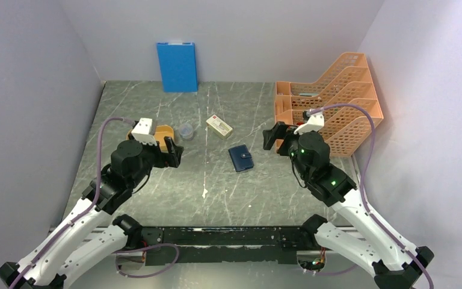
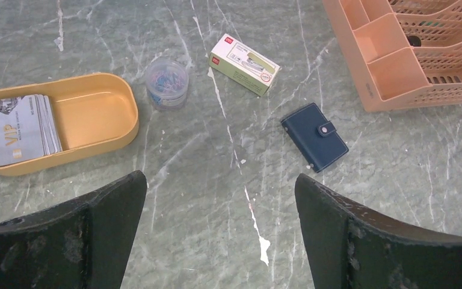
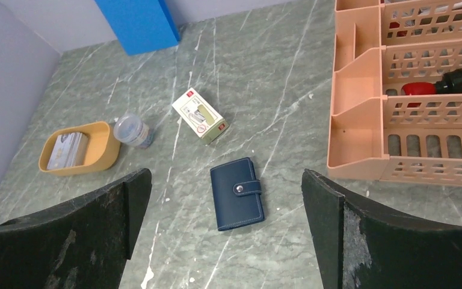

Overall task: Put the credit cards into the card holder
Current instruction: Move the card holder to the center of the board.

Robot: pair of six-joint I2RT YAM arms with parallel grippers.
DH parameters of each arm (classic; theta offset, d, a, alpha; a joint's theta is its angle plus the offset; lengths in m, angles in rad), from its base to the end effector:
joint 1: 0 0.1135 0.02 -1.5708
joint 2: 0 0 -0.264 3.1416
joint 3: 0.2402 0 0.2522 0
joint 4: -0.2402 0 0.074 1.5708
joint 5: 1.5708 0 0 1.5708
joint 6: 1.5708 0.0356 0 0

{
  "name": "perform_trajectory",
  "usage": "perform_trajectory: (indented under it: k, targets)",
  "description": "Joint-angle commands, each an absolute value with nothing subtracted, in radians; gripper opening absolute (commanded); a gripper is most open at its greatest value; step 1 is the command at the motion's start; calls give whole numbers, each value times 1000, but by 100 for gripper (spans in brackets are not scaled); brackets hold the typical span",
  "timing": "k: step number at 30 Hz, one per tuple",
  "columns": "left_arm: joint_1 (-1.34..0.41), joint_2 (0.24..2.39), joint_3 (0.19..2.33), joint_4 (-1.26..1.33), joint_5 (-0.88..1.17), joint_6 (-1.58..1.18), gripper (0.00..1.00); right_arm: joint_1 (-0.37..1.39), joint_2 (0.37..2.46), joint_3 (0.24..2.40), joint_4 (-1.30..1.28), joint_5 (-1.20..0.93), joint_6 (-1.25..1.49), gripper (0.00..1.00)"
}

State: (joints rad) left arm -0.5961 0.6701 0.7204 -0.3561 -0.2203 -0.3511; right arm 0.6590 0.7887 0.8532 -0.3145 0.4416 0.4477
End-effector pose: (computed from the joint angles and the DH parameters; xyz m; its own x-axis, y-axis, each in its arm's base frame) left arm 0.1355 -0.0825 0.3170 -0.3630 -0.1593 -0.9181 0.2668 0.9263 -0.2662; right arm 0.1496 0.0966 0.3502 -0.2742 0.2826 -0.9192 -0.1192 0.9385 0.3241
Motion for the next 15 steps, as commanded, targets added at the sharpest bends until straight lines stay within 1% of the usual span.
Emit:
perform_trajectory:
  k: [1, 9, 15]
  targets:
    - [-585, 656, 712, -342, -227, -379, 97, 646, 750, 837, -328, 429, 428, 100]
    - [-592, 695, 725, -349, -244, -398, 97, 643, 720, 839, -333, 441, 460, 100]
    - [-594, 677, 713, -338, -253, -400, 97, 643, 729, 850, -359, 500, 503, 100]
